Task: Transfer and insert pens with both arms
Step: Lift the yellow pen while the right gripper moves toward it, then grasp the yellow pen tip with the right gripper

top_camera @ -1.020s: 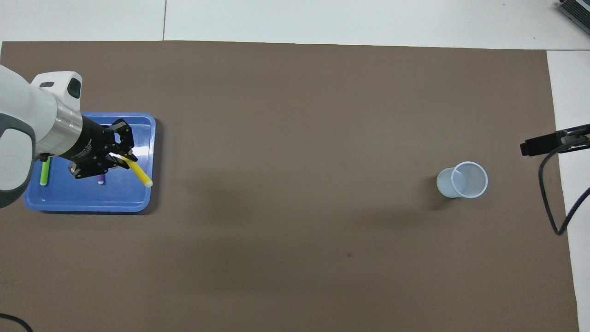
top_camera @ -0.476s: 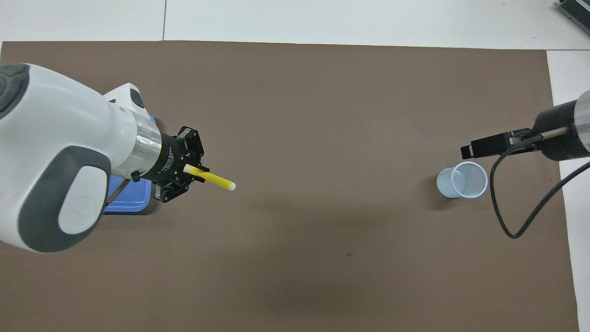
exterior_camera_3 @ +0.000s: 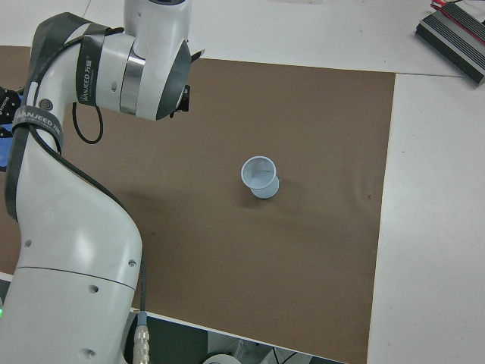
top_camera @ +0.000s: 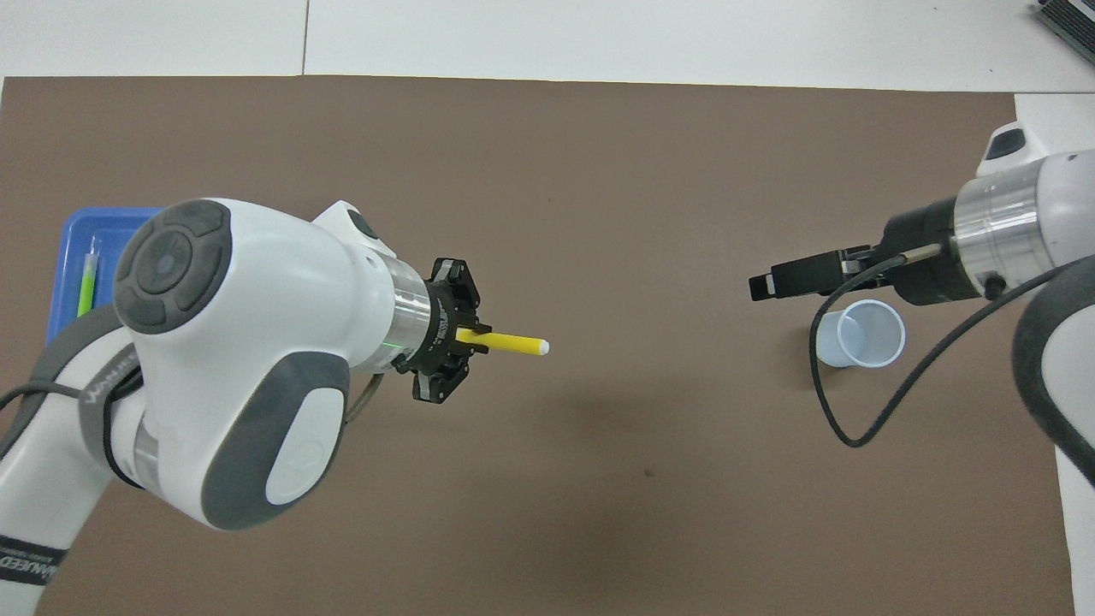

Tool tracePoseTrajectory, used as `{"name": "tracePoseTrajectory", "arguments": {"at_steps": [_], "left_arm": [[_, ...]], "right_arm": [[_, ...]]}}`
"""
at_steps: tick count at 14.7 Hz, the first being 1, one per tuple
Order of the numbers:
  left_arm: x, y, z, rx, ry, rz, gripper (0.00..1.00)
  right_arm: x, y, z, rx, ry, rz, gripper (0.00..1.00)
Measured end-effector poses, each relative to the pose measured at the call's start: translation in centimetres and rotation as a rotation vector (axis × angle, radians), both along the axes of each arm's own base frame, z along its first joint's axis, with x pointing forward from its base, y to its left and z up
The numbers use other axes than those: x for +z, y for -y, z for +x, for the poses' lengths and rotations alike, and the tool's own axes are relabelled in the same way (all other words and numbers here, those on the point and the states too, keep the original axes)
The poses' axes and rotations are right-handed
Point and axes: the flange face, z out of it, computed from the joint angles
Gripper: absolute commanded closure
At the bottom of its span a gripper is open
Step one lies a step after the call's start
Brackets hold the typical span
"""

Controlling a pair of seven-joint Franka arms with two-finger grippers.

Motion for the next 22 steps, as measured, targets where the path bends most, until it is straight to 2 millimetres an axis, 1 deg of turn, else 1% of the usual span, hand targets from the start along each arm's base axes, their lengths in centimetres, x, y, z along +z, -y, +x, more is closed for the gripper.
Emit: {"name": "tracePoseTrajectory", "arguments": {"at_steps": [2, 4, 6, 7, 8, 10, 11, 12, 14, 17, 18, 21, 22], "left_arm": [[-0.1, 2.1, -0.9, 0.079, 0.011, -0.037, 1.0], [-0.2, 3.9, -1.9, 0.137, 0.024, -0.069, 1.0], [0.1, 5.3, -2.5, 0.196, 0.033, -0.101, 1.0], [0.3, 5.7, -2.7, 0.228, 0.038, -0.119, 1.0], [0.5, 5.9, -2.6, 0.261, 0.046, -0.138, 1.0], [0.9, 6.2, -2.6, 0.312, 0.056, -0.169, 1.0], [1.0, 6.4, -2.6, 0.328, 0.056, -0.177, 1.0], [1.0, 6.5, -2.7, 0.336, 0.057, -0.182, 1.0], [1.1, 6.5, -2.7, 0.345, 0.056, -0.186, 1.0], [1.2, 6.5, -2.6, 0.351, 0.062, -0.193, 1.0], [1.2, 6.5, -2.6, 0.352, 0.063, -0.195, 1.0], [1.2, 6.5, -2.6, 0.354, 0.064, -0.196, 1.0], [1.1, 6.5, -2.5, 0.354, 0.064, -0.196, 1.0]], "right_arm": [[-1.1, -2.4, -0.2, 0.006, -0.006, 0.056, 0.0], [-1.6, -4.1, -0.4, 0.012, -0.023, 0.11, 0.0], [-2.0, -5.8, -0.6, 0.026, -0.035, 0.146, 0.0], [-2.1, -6.6, -0.6, 0.029, -0.029, 0.153, 0.0], [-2.4, -7.5, -0.6, 0.034, -0.02, 0.154, 0.02], [-2.8, -8.8, -0.7, 0.041, -0.014, 0.161, 0.1], [-3.0, -9.1, -0.7, 0.043, -0.015, 0.163, 0.16], [-3.1, -9.2, -0.7, 0.044, -0.017, 0.164, 0.22], [-3.1, -9.4, -0.8, 0.047, -0.018, 0.164, 0.28], [-3.1, -9.8, -0.9, 0.055, -0.019, 0.164, 0.45], [-3.1, -9.9, -1.0, 0.056, -0.019, 0.164, 0.53], [-3.0, -9.9, -1.0, 0.055, -0.019, 0.169, 0.67], [-3.0, -10.0, -1.0, 0.056, -0.019, 0.169, 0.69]]}}
